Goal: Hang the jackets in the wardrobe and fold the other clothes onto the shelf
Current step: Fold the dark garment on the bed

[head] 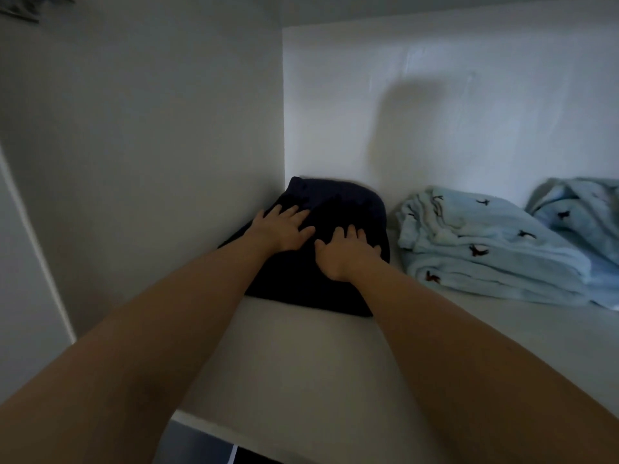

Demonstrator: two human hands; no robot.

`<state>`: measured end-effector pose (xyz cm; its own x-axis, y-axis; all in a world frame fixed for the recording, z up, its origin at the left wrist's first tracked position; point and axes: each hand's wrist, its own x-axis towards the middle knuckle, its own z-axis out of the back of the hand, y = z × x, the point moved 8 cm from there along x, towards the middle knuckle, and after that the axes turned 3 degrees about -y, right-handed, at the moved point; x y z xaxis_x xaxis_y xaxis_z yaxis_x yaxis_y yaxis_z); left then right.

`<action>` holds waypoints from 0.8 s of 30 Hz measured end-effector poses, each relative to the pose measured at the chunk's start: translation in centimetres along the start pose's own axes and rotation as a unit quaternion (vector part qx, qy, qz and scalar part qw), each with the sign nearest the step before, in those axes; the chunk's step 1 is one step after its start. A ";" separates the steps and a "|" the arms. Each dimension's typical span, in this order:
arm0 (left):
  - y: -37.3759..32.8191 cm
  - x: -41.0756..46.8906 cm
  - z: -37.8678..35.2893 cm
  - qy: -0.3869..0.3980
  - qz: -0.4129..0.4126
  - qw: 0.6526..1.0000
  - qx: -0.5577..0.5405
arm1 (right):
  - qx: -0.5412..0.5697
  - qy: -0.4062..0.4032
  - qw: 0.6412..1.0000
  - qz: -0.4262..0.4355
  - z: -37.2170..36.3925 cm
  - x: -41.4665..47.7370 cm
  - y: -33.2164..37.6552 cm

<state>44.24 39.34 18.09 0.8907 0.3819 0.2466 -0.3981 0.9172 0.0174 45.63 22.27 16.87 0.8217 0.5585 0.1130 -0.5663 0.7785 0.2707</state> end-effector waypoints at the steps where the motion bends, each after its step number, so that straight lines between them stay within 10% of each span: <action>1: 0.1 0.6 -0.2 -0.002 0.000 1.000 -0.002 | -0.001 -0.001 1.000 -0.001 -0.1 0.5 0.0; 24: -0.4 2.8 -0.3 -0.016 0.000 0.999 0.039 | 0.009 -0.041 0.999 0.010 -0.7 4.0 -0.2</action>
<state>46.92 40.10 18.45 0.8837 0.3773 0.2769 -0.4152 0.9051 0.0919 49.04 24.56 16.62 0.8132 0.5475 0.1971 -0.5819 0.7619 0.2843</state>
